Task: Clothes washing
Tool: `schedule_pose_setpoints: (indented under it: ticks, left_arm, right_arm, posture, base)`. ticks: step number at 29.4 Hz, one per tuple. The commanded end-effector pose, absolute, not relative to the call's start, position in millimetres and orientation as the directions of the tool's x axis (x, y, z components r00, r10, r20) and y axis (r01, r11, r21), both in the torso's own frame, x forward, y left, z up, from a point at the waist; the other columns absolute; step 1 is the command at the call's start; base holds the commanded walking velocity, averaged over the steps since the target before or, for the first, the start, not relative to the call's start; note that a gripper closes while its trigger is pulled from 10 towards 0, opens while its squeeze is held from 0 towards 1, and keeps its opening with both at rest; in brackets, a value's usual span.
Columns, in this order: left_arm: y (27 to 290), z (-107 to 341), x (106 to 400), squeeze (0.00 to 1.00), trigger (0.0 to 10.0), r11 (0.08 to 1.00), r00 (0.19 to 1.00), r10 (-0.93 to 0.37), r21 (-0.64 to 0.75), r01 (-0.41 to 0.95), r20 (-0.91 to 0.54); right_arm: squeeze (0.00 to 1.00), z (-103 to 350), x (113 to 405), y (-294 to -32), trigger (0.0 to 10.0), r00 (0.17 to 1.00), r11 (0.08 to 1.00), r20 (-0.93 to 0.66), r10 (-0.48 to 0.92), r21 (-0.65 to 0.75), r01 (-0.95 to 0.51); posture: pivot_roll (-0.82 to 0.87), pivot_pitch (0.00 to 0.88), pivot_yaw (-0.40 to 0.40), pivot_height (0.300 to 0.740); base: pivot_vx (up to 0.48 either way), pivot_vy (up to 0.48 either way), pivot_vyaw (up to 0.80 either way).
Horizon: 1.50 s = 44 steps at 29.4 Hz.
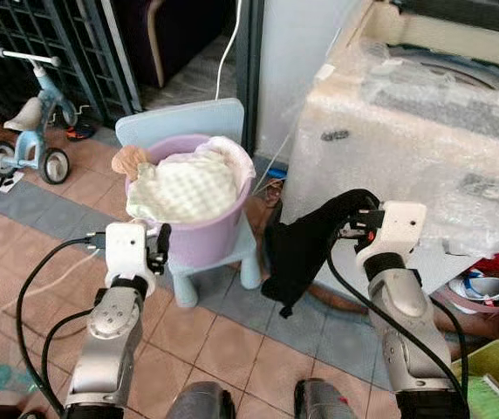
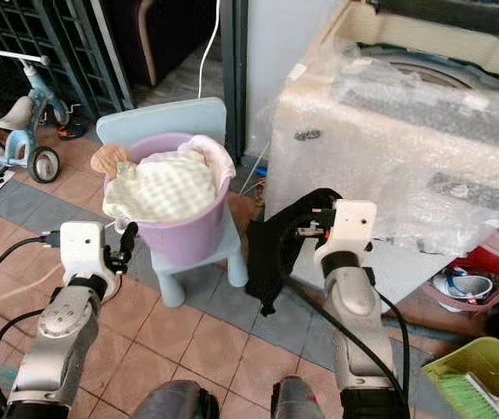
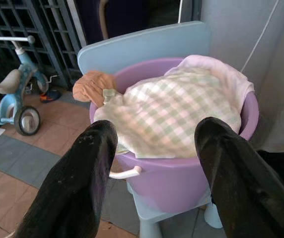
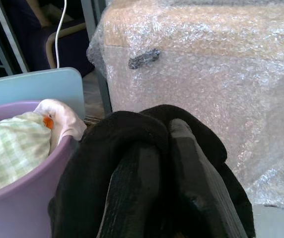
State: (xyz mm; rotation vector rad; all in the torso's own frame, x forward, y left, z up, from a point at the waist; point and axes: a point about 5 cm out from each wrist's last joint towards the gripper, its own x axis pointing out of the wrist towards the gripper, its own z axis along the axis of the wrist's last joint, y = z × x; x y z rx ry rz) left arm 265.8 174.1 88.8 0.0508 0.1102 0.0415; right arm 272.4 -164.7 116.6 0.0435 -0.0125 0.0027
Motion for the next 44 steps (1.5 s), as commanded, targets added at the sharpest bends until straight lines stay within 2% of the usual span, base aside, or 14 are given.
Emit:
schedule_pose_setpoints:
  ticks: [1, 7, 14, 19, 24, 27, 30, 36, 44]
  left_arm:
    - [166, 92, 266, 0.00, 10.0, 0.999, 0.994, 0.014, 0.052, -0.008, -0.106]
    - [167, 98, 265, 0.00, 10.0, 0.997, 0.996, -0.007, 0.074, 0.014, -0.087]
    - [171, 89, 252, 0.00, 10.0, 1.000, 0.994, 0.001, 0.015, 0.001, -0.113]
    - [168, 87, 252, 0.00, 10.0, 0.999, 0.993, 0.009, 0.039, -0.005, -0.119]
    - [165, 86, 255, 0.00, 10.0, 1.000, 0.993, -0.003, 0.018, 0.006, -0.120]
    - [163, 91, 261, 0.00, 10.0, 1.000, 0.995, -0.005, 0.017, 0.007, -0.100]
    - [160, 91, 261, 0.00, 10.0, 1.000, 0.995, -0.012, 0.022, 0.014, -0.100]
    - [157, 92, 261, 0.00, 10.0, 0.999, 0.995, -0.020, 0.025, 0.022, -0.093]
    - [156, 93, 262, 0.00, 10.0, 0.999, 0.996, -0.023, 0.021, 0.025, -0.088]
  right_arm:
    - [0.00, 119, 269, -168, 10.0, 0.999, 0.999, 0.027, -0.031, 0.033, 0.031]
    - [0.00, 116, 266, -164, 10.0, 0.999, 0.999, 0.018, -0.034, 0.008, 0.034]
    - [0.00, 128, 270, -166, 10.0, 0.998, 0.997, 0.064, -0.026, -0.069, 0.030]
    - [0.00, 164, 296, -171, 10.0, 0.990, 0.998, 0.129, -0.056, 0.029, 0.053]
    - [0.00, 205, 318, -166, 10.0, 0.970, 1.000, 0.244, 0.014, 0.018, -0.019]
    - [0.00, 234, 336, -169, 10.0, 0.948, 0.998, 0.314, 0.054, 0.003, -0.058]
    - [0.00, 263, 354, -169, 10.0, 0.917, 0.993, 0.381, 0.117, -0.072, -0.097]
    - [0.00, 286, 368, -163, 10.0, 0.891, 0.984, 0.419, 0.175, -0.093, -0.149]
    - [0.00, 292, 374, -159, 10.0, 0.874, 0.978, 0.440, 0.206, -0.099, -0.181]
  posture:
    - [0.03, 0.133, 0.075, 0.740]
    - [0.03, 0.153, 0.075, 0.740]
    - [0.00, 0.128, 0.056, 0.740]
    - [0.00, 0.096, 0.045, 0.740]
    - [0.00, 0.102, 0.033, 0.740]
    - [0.01, 0.116, 0.022, 0.740]
    - [0.01, 0.117, 0.022, 0.740]
    - [0.02, 0.119, 0.012, 0.740]
    - [0.02, 0.119, 0.013, 0.740]
  base:
    - [0.000, 0.000, -0.71]
    - [0.000, 0.000, 0.00]
    - [0.000, 0.000, -0.80]
    - [0.000, 0.000, -0.80]
    - [0.383, 0.000, -0.80]
    - [0.480, 0.000, 0.00]
    - [0.480, 0.000, 0.00]
    - [0.480, 0.000, 0.00]
    - [0.480, 0.000, 0.00]
